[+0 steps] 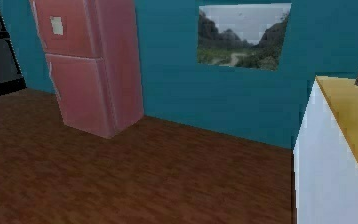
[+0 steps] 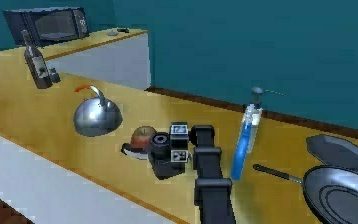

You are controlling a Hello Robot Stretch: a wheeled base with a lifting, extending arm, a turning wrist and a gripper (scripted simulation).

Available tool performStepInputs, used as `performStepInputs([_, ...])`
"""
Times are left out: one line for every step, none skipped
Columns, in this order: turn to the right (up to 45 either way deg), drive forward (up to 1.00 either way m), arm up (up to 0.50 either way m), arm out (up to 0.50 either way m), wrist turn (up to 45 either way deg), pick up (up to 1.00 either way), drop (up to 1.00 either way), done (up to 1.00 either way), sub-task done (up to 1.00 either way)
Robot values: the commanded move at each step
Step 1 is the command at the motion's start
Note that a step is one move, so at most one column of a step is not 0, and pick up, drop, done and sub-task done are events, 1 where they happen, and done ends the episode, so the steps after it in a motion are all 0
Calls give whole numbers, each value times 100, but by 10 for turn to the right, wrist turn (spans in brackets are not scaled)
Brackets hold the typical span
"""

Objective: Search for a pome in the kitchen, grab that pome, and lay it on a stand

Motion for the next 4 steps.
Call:
performStepInputs([0, 0, 10, 0, 0, 0, 0, 0, 0])
performStepInputs([0, 0, 0, 0, -450, 0, 0, 0, 0])
performStepInputs([0, 0, 0, 0, -450, 0, 0, 0, 0])
performStepInputs([0, 0, 0, 0, -150, 0, 0, 0, 0])
